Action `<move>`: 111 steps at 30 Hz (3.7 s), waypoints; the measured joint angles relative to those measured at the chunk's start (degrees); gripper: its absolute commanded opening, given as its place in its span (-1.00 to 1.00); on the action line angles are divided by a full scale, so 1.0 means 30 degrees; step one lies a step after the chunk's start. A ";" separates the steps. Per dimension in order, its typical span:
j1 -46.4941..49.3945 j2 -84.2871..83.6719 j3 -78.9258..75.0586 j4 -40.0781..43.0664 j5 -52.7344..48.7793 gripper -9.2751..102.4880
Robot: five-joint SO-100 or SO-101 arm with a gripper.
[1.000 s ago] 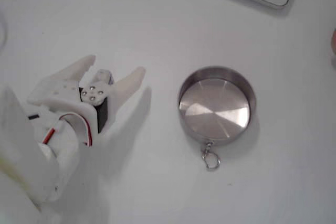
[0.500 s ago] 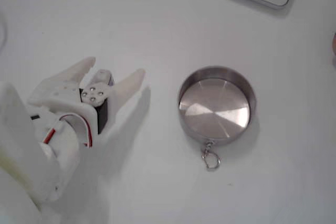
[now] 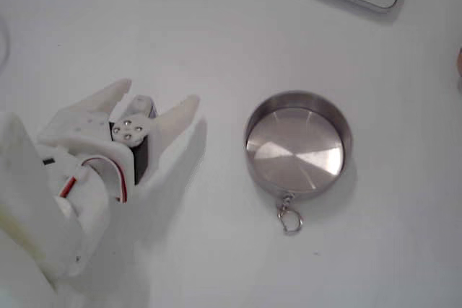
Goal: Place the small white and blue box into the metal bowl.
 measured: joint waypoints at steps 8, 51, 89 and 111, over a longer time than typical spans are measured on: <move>0.0000 0.0000 0.0000 0.0000 0.0000 -0.30; 0.1348 0.0000 0.0000 0.0000 -0.0029 -0.80; 0.8115 0.7236 0.0937 0.0000 -0.0059 -0.90; 1.2891 0.7236 0.0937 0.0000 -0.0059 -0.89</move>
